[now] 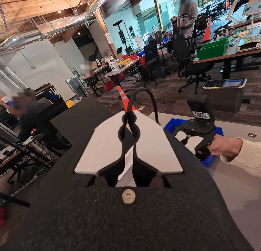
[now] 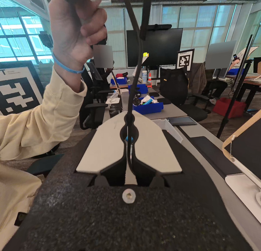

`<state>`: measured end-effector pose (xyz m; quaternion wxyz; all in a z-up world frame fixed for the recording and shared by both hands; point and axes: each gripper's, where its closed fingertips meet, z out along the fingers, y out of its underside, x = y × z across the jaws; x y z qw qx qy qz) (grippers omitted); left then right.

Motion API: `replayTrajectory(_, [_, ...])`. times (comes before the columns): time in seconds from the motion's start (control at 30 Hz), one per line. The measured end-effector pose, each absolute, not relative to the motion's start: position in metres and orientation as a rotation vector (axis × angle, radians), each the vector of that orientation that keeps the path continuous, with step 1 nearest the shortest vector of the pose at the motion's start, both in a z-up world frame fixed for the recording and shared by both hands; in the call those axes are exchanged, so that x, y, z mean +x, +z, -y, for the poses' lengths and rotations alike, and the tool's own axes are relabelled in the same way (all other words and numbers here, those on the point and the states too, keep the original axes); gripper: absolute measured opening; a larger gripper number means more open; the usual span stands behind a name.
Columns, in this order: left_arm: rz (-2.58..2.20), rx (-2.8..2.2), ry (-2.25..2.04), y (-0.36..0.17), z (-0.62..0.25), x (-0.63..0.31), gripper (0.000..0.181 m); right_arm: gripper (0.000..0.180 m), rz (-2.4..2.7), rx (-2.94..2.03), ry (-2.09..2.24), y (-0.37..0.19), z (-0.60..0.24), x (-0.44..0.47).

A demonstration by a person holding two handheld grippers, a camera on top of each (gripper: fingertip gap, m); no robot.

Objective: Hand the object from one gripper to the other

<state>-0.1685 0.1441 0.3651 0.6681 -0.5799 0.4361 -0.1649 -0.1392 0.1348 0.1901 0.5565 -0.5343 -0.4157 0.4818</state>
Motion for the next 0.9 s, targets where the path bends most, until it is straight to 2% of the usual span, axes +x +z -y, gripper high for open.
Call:
replayTrajectory(0.3, [-0.944,-1.378,-0.314,0.350,-0.155,-0.200,0.005,0.000,1.038,-1.314,1.147,0.181,-0.130,-0.161])
replayTrajectory(0.43, [-0.785,-1.559,-0.194,0.312,-0.186,-0.249,0.007,0.000,1.071,-1.403,1.138,0.175,-0.131,-0.168])
replayTrajectory(0.57, [-0.655,-1.812,-0.189,0.243,-0.207,-0.292,0.054,0.000,1.068,-1.474,1.106,0.175,-0.140,-0.169])
replayTrajectory(0.63, [-0.601,-1.877,-0.183,0.214,-0.209,-0.309,0.061,0.000,1.044,-1.505,1.110,0.176,-0.147,-0.168])
replayTrajectory(0.73, [-0.626,-1.871,-0.221,0.186,-0.195,-0.312,0.054,0.000,1.028,-1.532,1.108,0.175,-0.156,-0.169])
replayTrajectory(0.9, [-0.848,-1.758,-0.545,0.147,-0.130,-0.249,0.045,0.000,1.012,-1.526,1.114,0.176,-0.163,-0.175])
